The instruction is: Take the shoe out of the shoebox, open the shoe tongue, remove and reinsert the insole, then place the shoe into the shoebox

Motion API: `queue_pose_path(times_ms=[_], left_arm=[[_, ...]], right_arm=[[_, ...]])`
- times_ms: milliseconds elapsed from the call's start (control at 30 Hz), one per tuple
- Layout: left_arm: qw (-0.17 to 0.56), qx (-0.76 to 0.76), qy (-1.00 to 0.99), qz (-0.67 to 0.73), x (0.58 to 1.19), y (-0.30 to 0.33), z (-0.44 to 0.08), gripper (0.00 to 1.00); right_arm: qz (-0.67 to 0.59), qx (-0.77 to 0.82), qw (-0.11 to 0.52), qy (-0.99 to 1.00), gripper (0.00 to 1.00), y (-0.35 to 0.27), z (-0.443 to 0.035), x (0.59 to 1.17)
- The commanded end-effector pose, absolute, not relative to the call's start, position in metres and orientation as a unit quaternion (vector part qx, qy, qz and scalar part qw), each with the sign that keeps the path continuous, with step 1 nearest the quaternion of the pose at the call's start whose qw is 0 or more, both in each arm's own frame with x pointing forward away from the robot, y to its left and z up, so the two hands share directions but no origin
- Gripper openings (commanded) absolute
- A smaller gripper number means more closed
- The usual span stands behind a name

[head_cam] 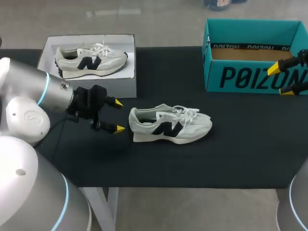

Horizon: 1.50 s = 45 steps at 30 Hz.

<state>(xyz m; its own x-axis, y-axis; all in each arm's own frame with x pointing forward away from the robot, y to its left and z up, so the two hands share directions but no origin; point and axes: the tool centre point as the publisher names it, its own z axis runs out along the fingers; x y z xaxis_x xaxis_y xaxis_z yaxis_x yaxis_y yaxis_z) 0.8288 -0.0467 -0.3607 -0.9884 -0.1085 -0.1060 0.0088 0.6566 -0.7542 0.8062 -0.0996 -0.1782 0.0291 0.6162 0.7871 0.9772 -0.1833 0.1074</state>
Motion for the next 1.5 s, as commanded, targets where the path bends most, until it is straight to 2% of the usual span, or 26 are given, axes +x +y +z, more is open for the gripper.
queue_pose_path(times_ms=[33,533,1467,1500], left_arm=[[0.057,-0.025,0.907,-0.418,0.839,-0.051,-0.376,1.0],[0.046,-0.041,0.898,-0.435,0.843,-0.079,-0.411,1.0],[0.049,-0.049,0.895,-0.441,0.84,-0.116,-0.441,1.0],[0.05,-0.05,0.895,-0.441,0.841,-0.116,-0.442,0.78]], right_arm=[[-0.368,-0.676,0.243,-0.59,1.0,-0.099,-0.178,0.806],[-0.368,-0.676,0.243,-0.59,1.0,-0.099,-0.178,0.806],[-0.368,-0.676,0.243,-0.59,1.0,-0.099,-0.178,0.806],[-0.368,-0.676,0.243,-0.59,1.0,-0.099,-0.178,0.806]])
